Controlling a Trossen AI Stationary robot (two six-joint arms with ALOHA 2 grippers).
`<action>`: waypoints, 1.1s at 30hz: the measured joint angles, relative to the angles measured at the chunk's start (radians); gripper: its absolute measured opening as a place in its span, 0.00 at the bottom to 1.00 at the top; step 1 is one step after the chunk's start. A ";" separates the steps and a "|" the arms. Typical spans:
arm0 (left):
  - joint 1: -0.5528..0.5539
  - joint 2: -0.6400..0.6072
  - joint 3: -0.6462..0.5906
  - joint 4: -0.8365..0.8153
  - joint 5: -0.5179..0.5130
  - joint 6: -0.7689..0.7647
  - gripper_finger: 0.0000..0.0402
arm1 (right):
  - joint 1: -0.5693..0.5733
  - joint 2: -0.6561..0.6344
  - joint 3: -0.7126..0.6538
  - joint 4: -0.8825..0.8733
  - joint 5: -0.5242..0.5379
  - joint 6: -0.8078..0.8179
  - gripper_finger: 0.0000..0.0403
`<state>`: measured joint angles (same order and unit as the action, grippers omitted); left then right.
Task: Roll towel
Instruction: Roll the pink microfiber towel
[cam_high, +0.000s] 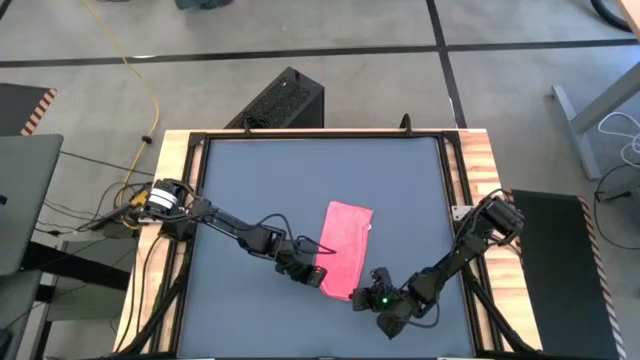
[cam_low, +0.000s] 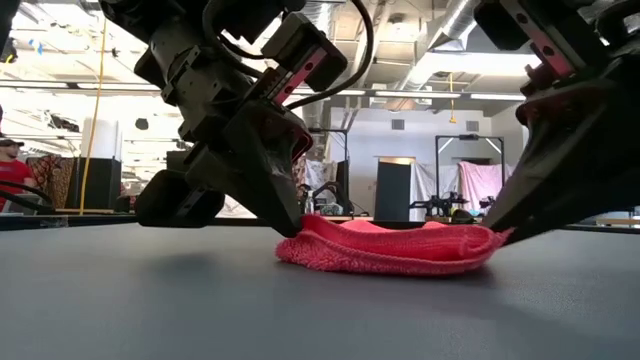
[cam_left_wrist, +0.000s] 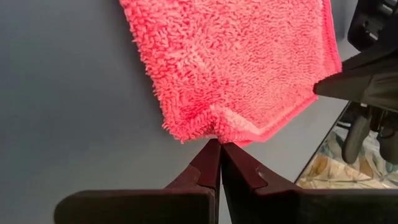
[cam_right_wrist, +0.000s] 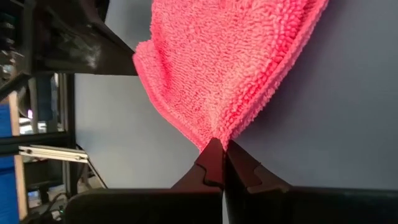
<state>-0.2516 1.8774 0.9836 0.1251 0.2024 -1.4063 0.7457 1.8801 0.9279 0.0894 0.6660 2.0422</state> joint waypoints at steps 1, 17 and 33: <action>0.000 0.000 0.000 -0.001 0.000 0.000 0.00 | 0.001 -0.001 0.000 0.001 0.005 0.001 0.04; 0.000 0.000 0.000 -0.019 -0.016 0.034 0.00 | 0.047 -0.013 0.000 -0.023 0.087 0.084 0.04; 0.000 0.000 0.000 -0.015 -0.017 0.036 0.00 | 0.060 -0.013 0.000 -0.055 -0.009 0.116 0.04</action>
<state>-0.2516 1.8774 0.9836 0.1103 0.1852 -1.3705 0.8060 1.8668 0.9279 0.0346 0.6572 2.1578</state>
